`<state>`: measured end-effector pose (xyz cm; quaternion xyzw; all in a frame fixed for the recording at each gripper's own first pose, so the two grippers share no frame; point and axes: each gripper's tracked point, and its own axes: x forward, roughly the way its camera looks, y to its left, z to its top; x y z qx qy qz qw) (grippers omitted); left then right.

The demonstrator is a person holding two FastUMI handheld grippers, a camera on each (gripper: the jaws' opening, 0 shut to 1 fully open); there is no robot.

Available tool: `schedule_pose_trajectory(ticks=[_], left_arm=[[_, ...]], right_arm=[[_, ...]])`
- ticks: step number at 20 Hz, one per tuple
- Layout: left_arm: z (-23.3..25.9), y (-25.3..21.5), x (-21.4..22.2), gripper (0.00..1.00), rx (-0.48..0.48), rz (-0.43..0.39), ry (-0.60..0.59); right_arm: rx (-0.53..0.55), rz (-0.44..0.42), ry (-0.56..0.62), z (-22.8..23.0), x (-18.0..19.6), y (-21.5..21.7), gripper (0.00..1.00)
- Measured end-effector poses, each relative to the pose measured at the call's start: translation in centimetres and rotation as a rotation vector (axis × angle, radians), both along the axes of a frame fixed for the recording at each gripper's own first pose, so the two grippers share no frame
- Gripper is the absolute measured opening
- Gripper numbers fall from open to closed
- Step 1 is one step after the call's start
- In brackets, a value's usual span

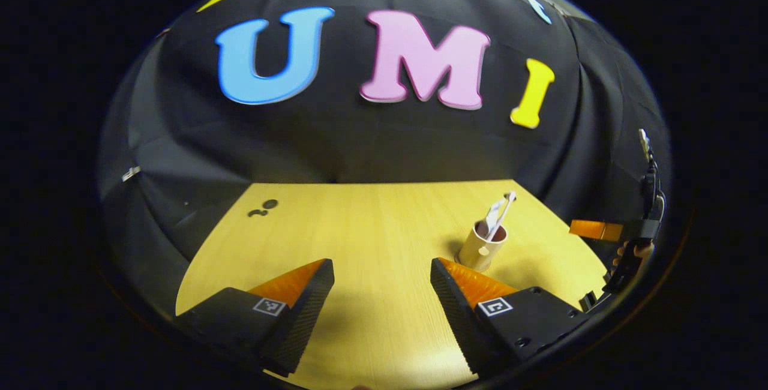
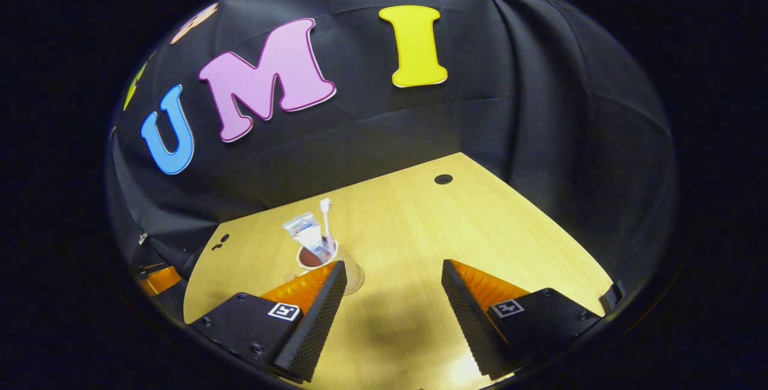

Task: Put the toothbrush and toothpaste on the desktop into the cup, then pick up the cup and place it on the coaster on the desktop.

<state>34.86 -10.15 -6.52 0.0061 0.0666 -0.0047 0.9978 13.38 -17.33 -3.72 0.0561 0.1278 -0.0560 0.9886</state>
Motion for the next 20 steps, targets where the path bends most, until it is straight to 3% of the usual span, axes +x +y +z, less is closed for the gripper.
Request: schedule_pose_trajectory(ticks=[3, 8, 12, 20], left_arm=[[-0.9, 1.1, -3.5, 0.98, -0.09, 0.037, -0.049], [-3.8, 3.4, -8.9, 0.98, -0.123, 0.116, -0.086], [-4.9, 3.2, -13.3, 0.98, -0.09, 0.092, -0.111], [-3.9, -0.5, -16.4, 0.98, -0.029, -0.013, -0.106]], right_arm=[[-0.051, 0.003, 0.014, 0.5, -2.8, 1.1, 0.98], [-0.049, 0.034, -0.001, 0.7, -7.3, 4.1, 0.98], [-0.07, 0.067, -0.028, 0.5, -10.7, 6.4, 0.98], [-0.06, 0.159, -0.045, -1.8, -16.1, 10.6, 0.98]])
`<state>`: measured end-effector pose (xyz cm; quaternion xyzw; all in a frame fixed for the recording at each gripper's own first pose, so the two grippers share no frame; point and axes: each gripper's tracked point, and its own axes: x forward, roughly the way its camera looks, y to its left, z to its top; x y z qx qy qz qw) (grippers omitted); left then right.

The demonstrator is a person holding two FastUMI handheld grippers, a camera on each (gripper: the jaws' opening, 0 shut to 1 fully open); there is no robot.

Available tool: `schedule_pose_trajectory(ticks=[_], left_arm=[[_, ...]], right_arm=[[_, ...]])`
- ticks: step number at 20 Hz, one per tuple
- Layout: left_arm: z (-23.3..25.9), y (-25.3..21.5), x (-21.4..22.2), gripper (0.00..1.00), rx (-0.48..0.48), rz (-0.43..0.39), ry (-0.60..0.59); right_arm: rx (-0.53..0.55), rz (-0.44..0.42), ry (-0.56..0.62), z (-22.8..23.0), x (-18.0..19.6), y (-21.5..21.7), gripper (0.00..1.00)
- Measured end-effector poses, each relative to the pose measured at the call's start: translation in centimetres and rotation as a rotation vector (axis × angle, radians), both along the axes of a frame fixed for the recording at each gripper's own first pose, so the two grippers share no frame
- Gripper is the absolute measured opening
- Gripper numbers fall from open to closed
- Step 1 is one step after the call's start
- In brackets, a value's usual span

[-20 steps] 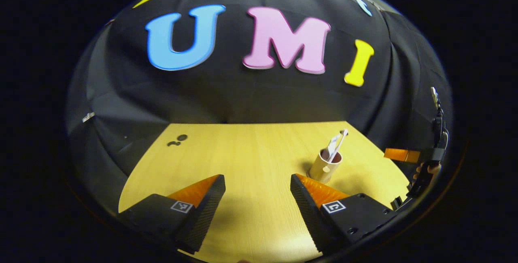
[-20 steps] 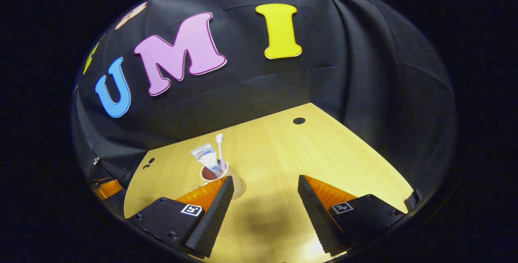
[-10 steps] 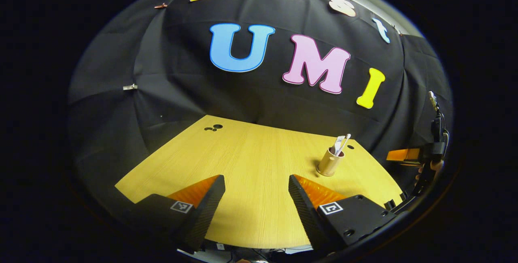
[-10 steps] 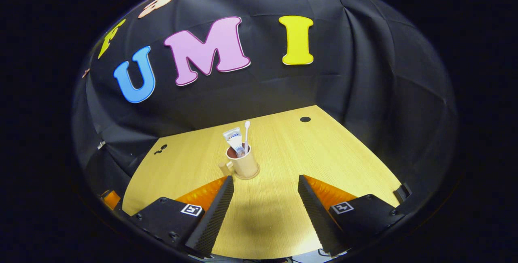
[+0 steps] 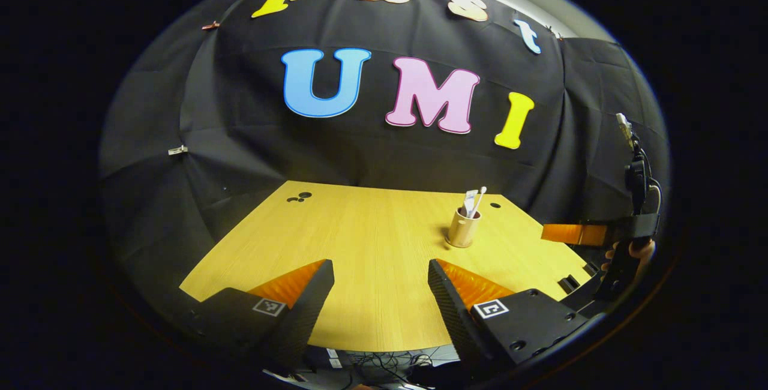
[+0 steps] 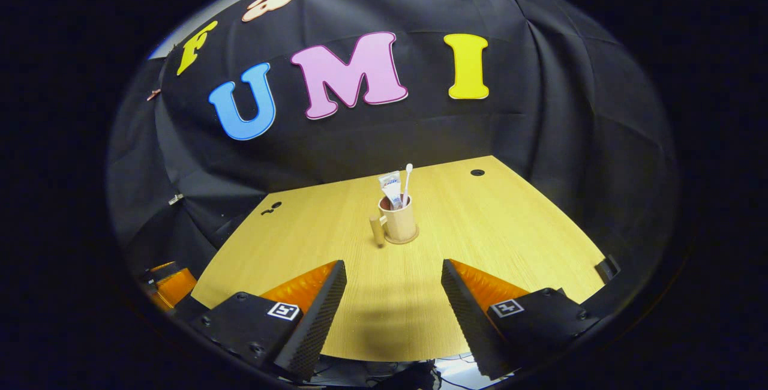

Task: Put the toothbrush and toothpaste on the desktop into the cup, then pick up the cup and place it on the coaster on the desktop.

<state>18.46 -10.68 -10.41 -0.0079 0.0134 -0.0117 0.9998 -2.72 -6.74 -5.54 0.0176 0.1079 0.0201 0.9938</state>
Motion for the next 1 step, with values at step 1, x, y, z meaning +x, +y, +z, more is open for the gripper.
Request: schedule_pose_trajectory(ticks=[1], left_arm=[[0.31, -0.76, -0.48, 0.98, 0.008, -0.016, -0.008]], right_arm=[[0.021, 0.005, -0.011, -0.04, -0.52, 0.26, 0.98]])
